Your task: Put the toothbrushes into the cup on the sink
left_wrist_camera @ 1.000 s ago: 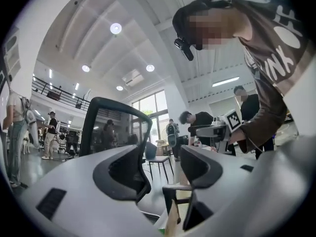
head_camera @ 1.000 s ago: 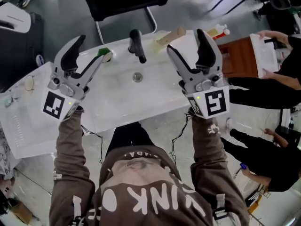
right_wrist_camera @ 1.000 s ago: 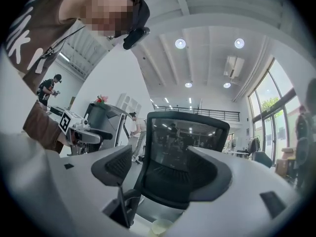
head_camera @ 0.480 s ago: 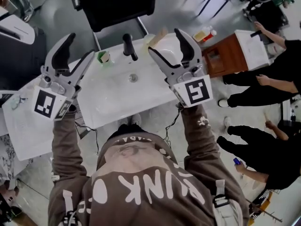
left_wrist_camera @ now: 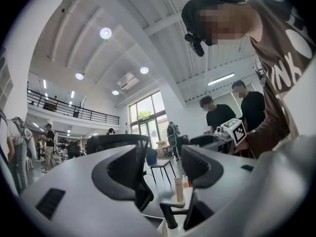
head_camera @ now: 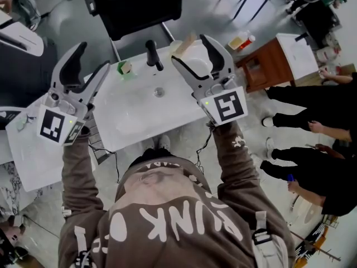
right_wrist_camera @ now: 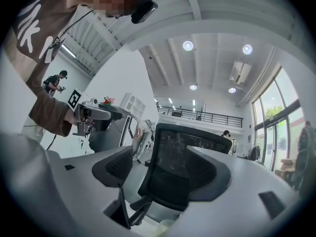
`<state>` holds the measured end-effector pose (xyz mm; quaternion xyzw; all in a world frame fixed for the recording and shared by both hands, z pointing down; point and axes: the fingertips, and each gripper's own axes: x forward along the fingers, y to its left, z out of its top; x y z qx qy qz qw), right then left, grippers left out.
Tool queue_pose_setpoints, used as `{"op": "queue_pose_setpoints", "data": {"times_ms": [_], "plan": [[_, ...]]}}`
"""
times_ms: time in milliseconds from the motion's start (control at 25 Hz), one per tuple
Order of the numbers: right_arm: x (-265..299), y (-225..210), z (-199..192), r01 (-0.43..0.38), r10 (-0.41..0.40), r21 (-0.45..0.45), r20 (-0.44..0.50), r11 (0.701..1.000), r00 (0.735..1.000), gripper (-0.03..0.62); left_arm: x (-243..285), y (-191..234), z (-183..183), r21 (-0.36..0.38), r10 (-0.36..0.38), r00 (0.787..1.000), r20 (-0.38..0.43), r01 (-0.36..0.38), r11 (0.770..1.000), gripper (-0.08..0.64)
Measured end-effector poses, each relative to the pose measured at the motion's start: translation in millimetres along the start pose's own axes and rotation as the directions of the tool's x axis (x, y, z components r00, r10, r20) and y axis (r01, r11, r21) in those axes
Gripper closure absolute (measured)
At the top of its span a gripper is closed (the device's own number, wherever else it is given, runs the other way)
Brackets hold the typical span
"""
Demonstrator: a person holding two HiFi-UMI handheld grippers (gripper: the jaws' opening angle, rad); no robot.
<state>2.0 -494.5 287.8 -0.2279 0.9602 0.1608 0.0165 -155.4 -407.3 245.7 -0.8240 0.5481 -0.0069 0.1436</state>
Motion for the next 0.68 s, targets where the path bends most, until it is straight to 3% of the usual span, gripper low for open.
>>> {"op": "queue_pose_setpoints", "data": {"times_ms": [680], "plan": [[-7.6, 14.3, 4.2, -0.024, 0.024, -0.001, -0.009, 1.0, 1.0, 0.252, -9.8, -10.4, 1.3, -0.004, 0.003, 1.0, -0.012, -0.003, 1.0, 0.287]]}}
